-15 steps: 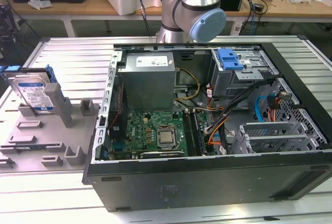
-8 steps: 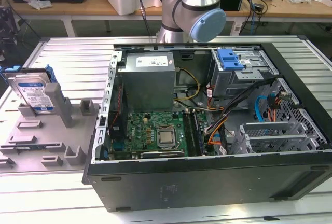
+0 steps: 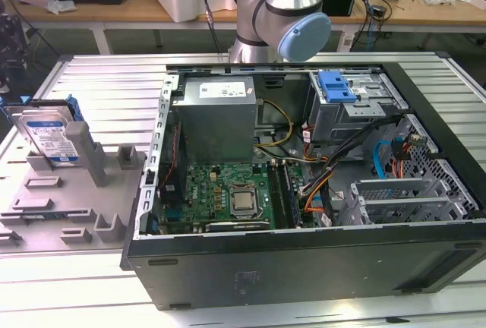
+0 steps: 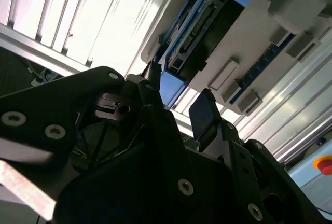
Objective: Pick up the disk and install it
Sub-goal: 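Pick up the disk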
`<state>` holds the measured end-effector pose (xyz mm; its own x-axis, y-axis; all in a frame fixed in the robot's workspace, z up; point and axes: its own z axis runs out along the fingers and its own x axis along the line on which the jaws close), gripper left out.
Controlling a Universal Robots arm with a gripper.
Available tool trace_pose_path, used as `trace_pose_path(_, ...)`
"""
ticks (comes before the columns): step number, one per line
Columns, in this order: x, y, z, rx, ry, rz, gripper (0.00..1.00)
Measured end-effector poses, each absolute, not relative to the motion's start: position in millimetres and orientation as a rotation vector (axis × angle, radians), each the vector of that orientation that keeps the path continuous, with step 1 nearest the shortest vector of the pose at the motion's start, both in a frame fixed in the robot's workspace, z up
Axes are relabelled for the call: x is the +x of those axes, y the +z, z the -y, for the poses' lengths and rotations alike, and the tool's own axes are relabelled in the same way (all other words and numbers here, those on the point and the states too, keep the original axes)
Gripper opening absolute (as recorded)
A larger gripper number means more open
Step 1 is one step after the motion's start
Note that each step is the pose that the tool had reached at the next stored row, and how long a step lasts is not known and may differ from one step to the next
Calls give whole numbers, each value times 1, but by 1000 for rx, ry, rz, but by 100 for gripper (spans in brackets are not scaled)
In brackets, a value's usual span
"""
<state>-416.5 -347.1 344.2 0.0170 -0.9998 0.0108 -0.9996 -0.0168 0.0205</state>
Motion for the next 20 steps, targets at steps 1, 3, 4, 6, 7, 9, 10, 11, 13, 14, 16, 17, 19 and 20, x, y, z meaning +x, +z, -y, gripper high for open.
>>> trace_pose_path(1, -416, 343, 347, 2225, -10, 2187, 50)
trace_pose_path(3, -416, 342, 347, 2225, -10, 2187, 50)
trace_pose_path(4, -416, 341, 347, 2225, -9, 2187, 50)
trace_pose_path(6, -416, 340, 347, 2225, -9, 2188, 50)
trace_pose_path(7, -416, 340, 347, 2225, -9, 2188, 50)
trace_pose_path(9, -416, 339, 347, 2225, -8, 2188, 50)
trace_pose_path(10, -416, 338, 347, 2225, -8, 2188, 50)
trace_pose_path(11, -416, 338, 347, 2225, -8, 2188, 50)
trace_pose_path(13, -417, 337, 347, 2225, -8, 2188, 50)
trace_pose_path(14, -417, 337, 347, 2225, -8, 2188, 50)
trace_pose_path(16, -417, 336, 347, 2226, -8, 2188, 50)
trace_pose_path(17, -417, 336, 347, 2226, -8, 2188, 50)
trace_pose_path(19, -418, 335, 347, 2226, -7, 2188, 50)
trace_pose_path(20, -418, 334, 347, 2226, -7, 2188, 50)
